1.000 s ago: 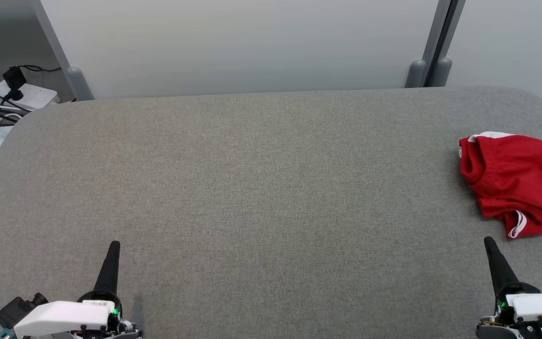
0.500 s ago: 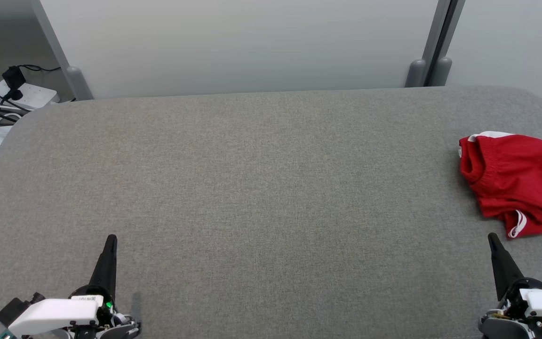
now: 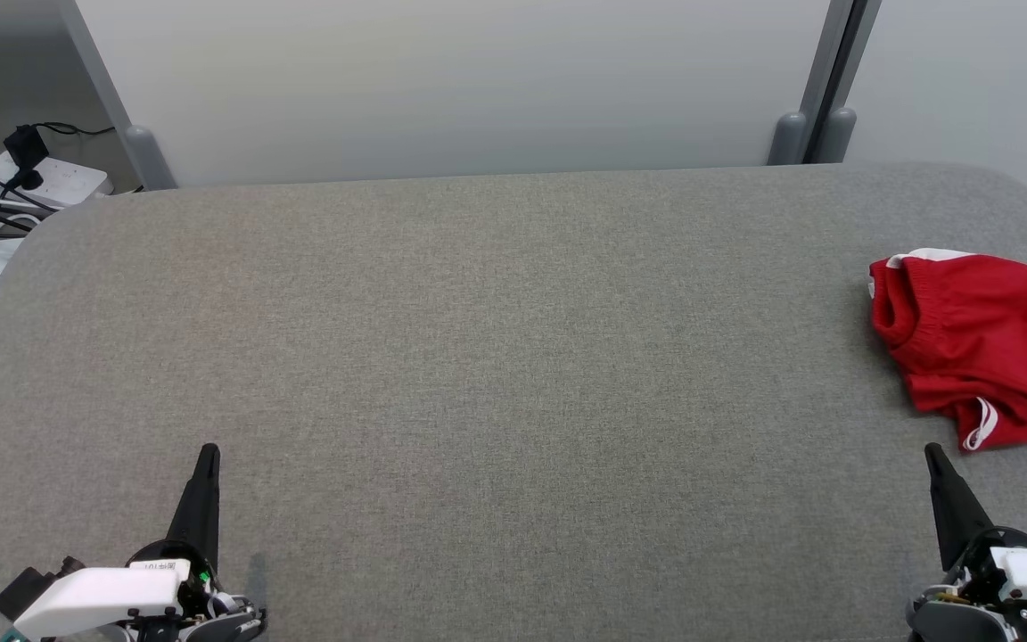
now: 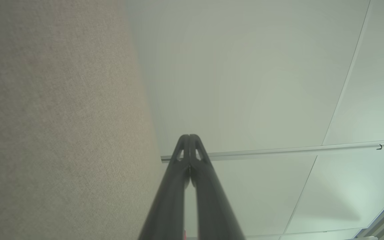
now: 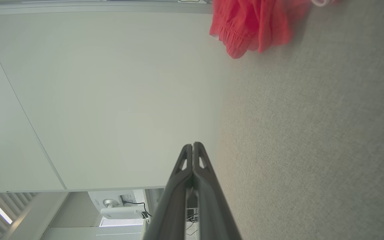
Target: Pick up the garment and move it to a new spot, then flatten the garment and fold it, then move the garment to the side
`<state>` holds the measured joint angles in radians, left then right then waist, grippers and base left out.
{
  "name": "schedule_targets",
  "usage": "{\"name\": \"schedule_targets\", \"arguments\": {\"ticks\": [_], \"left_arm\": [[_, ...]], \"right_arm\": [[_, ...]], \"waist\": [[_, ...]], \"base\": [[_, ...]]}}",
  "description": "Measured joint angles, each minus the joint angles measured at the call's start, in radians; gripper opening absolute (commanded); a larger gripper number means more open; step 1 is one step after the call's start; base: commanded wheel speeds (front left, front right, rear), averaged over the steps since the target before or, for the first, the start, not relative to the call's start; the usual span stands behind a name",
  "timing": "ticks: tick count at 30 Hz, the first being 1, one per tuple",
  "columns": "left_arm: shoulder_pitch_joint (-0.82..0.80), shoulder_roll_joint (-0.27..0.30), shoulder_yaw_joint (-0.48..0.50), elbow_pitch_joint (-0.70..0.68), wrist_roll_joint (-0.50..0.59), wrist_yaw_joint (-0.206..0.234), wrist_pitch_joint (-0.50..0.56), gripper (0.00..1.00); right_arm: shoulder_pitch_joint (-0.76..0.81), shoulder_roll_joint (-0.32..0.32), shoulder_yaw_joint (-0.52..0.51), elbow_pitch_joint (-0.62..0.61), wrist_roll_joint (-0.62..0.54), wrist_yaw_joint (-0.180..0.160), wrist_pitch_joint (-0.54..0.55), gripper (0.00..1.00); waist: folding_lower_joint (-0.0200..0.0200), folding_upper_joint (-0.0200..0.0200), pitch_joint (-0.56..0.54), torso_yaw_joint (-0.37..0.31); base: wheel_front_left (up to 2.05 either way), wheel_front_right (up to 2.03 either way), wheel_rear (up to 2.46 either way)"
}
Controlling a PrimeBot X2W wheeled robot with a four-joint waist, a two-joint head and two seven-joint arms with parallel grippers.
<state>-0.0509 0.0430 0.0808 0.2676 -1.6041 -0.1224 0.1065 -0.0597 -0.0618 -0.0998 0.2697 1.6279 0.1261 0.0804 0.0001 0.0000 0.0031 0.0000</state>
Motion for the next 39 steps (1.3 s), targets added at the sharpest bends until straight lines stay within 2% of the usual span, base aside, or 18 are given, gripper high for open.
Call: {"name": "schedule_targets", "arguments": {"ticks": [39], "left_arm": [[0.000, 0.000, 0.000, 0.000, 0.000, 0.000, 0.000, 0.00]], "right_arm": [[-0.003, 0.007, -0.018, 0.001, -0.001, 0.000, 0.009, 0.00]], "waist": [[0.0000, 0.0000, 0.000, 0.000]], "base": [[0.00, 0.00, 0.00]]}}
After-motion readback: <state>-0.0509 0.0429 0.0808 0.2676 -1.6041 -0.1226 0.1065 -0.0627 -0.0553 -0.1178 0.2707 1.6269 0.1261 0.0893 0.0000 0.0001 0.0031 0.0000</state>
